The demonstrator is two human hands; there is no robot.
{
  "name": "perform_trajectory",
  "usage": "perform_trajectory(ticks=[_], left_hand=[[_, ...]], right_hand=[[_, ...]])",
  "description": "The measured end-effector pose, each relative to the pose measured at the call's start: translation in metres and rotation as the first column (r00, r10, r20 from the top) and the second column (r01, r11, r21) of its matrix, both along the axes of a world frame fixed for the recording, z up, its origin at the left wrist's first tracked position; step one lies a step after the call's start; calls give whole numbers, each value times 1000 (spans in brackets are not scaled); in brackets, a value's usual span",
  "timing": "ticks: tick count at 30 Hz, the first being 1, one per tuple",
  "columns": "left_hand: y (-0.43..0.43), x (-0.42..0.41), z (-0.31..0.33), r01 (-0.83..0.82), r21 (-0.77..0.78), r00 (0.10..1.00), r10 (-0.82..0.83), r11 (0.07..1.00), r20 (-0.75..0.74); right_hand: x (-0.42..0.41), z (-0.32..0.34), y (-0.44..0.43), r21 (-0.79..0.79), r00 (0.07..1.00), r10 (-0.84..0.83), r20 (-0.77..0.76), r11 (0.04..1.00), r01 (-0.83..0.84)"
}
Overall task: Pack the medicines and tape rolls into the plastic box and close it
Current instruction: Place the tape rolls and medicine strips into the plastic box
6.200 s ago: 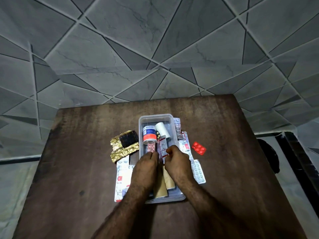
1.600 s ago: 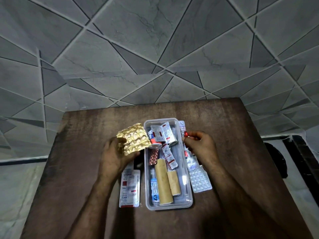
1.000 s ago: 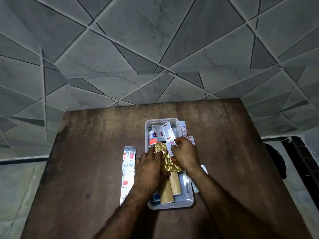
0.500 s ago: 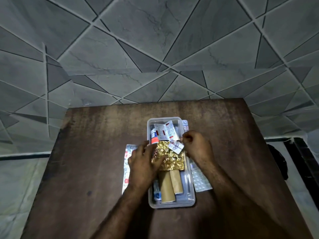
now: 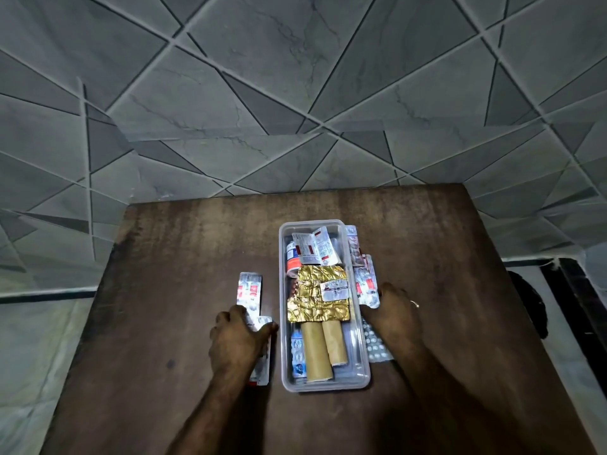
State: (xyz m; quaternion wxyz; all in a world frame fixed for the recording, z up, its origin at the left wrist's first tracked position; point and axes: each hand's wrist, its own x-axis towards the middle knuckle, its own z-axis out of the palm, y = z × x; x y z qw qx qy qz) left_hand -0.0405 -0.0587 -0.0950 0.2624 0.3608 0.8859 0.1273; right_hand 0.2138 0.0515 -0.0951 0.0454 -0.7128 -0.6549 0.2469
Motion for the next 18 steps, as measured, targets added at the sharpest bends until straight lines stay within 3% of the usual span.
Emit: perform_trajectory(ticks=[7, 12, 18], left_hand=[[-2, 5, 3, -36, 35, 999, 35, 999, 23], [-9, -1, 0, -121, 93, 988, 111, 988, 106], [-16, -4, 6, -284, 102, 935, 252, 954, 248]], right_hand=[[-6, -4, -4, 85, 997, 30, 66, 996, -35], [-3, -2, -1, 17, 988, -98, -117, 995, 101], [-1, 9, 3, -126, 909, -276, -313, 960, 248]])
